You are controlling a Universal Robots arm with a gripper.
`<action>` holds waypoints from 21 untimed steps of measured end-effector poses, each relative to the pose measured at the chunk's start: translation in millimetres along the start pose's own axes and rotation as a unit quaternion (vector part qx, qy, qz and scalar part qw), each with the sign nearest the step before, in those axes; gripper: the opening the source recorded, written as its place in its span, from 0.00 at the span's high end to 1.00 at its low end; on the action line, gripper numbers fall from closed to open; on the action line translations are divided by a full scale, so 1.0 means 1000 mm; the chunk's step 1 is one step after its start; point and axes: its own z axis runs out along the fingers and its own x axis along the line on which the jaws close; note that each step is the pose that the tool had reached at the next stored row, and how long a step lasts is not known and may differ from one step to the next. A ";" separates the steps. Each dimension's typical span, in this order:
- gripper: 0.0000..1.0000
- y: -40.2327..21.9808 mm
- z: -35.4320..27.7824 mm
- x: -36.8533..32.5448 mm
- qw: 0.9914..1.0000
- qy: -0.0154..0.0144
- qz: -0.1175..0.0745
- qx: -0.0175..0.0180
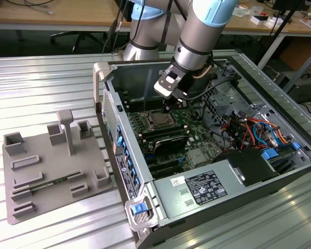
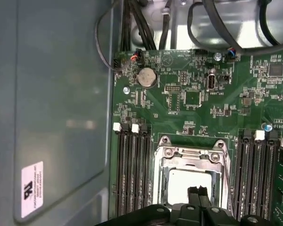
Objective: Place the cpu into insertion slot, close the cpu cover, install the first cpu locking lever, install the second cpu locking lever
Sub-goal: 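Close the cpu cover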
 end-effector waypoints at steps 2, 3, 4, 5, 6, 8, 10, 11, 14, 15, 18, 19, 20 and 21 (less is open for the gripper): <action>0.89 -0.0039 0.0049 0.0000 1.000 0.000 -0.002 0.000; 0.89 -0.0056 0.0064 0.0000 1.000 0.000 -0.002 0.000; 0.89 -0.0091 0.0089 0.0001 1.000 0.000 -0.002 0.000; 0.89 -0.0108 0.0103 0.0001 1.000 0.000 -0.002 0.000; 0.89 -0.0125 0.0116 0.0002 1.000 0.000 -0.003 0.000; 0.89 -0.0171 0.0150 0.0002 1.000 0.000 -0.003 0.000; 0.89 -0.0190 0.0175 0.0002 1.000 0.000 -0.003 0.000; 0.89 -0.0195 0.0188 0.0002 1.000 0.000 -0.003 0.000; 0.89 -0.0218 0.0238 0.0001 1.000 0.000 -0.003 0.000; 0.89 -0.0222 0.0247 0.0001 1.000 0.000 -0.003 0.000; 0.89 -0.0235 0.0278 0.0000 1.000 0.000 -0.003 0.000; 0.89 -0.0239 0.0288 0.0000 1.000 0.000 -0.003 0.000; 0.89 -0.0243 0.0296 0.0000 1.000 0.000 -0.003 0.000; 0.89 -0.0247 0.0312 -0.0001 1.000 0.000 -0.003 0.000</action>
